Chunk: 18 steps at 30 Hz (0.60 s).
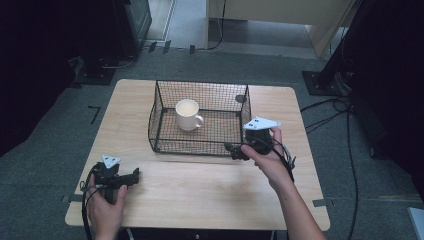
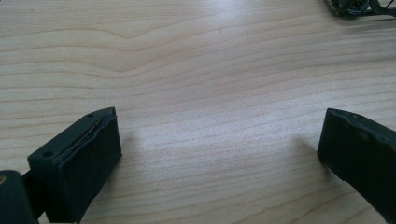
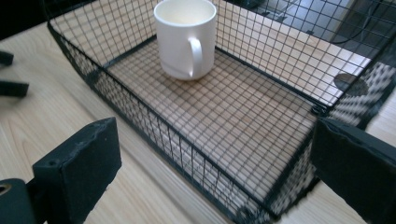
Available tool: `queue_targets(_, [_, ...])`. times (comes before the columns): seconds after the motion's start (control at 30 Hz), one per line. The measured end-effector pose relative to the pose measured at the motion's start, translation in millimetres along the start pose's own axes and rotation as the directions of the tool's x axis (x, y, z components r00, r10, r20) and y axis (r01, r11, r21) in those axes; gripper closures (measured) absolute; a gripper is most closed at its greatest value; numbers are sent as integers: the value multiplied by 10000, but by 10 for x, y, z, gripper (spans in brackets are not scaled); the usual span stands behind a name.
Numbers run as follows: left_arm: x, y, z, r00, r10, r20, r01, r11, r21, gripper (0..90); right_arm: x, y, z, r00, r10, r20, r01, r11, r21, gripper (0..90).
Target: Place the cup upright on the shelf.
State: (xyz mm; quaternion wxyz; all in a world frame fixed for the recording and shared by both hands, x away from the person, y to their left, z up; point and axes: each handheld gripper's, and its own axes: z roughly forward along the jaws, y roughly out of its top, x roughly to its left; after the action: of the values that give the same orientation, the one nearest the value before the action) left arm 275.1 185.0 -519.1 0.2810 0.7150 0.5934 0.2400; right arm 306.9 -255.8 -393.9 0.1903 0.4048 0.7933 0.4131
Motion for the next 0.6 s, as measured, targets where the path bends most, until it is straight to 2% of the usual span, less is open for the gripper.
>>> queue_targets(0.07, [-1,0,-1,10000,-14,5,14,10000,11,0,11,-58,-56,10000,-51,5,51,10000,-3,18])
queue_targets(0.3, [0,0,-1,10000,9,2,-9,10000,15,0,-36,-285,-244,9991,421,16,-421,9988,-259,18])
queue_targets(0.6, [0,-1,0,10000,6,4,-6,10000,5,0,-218,-639,-453,9936,1030,455,-1017,9943,-305,18])
